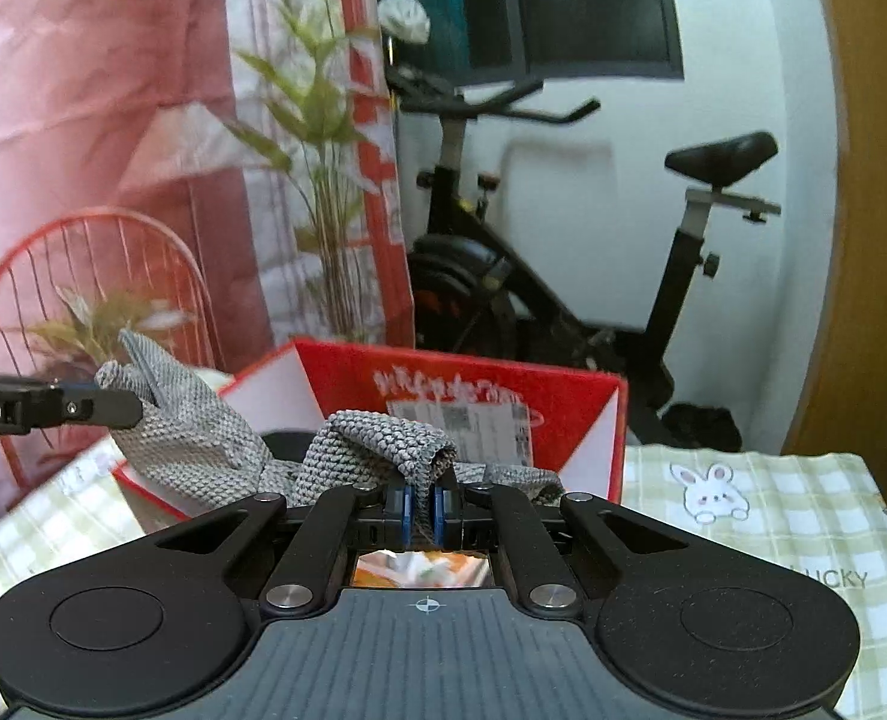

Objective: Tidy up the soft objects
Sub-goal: 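Lower the grey glove into the box and open both tools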

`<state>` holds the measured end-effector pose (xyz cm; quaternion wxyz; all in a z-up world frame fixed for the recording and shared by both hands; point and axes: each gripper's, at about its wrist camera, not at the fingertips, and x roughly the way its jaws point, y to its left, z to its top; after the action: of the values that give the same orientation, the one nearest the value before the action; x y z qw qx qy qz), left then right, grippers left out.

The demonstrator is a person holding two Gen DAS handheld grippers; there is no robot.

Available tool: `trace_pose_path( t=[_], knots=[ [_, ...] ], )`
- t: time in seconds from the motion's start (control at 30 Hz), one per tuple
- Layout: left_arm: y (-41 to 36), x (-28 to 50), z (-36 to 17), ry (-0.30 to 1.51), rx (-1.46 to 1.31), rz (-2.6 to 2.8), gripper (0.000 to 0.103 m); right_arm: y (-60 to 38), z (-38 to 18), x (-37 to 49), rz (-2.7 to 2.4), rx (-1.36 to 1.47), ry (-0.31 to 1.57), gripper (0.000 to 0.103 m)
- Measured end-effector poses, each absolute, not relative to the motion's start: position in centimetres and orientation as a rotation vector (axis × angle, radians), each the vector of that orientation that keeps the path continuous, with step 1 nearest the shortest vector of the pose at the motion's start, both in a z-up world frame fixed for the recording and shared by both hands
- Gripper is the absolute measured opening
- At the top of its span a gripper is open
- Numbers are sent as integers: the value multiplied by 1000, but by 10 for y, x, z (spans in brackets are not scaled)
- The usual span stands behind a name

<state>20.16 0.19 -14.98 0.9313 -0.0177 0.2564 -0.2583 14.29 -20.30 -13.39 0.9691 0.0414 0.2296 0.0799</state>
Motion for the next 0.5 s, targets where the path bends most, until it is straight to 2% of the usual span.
trace_pose_path(
  t=[0.23,0.5],
  knots=[
    [-7,232,-170,691,8,-511,15,-197,-160,163,173,54,572,6],
    [-19,244,-179,747,67,-523,15,-194,-173,177,166,72,619,8]
  ],
)
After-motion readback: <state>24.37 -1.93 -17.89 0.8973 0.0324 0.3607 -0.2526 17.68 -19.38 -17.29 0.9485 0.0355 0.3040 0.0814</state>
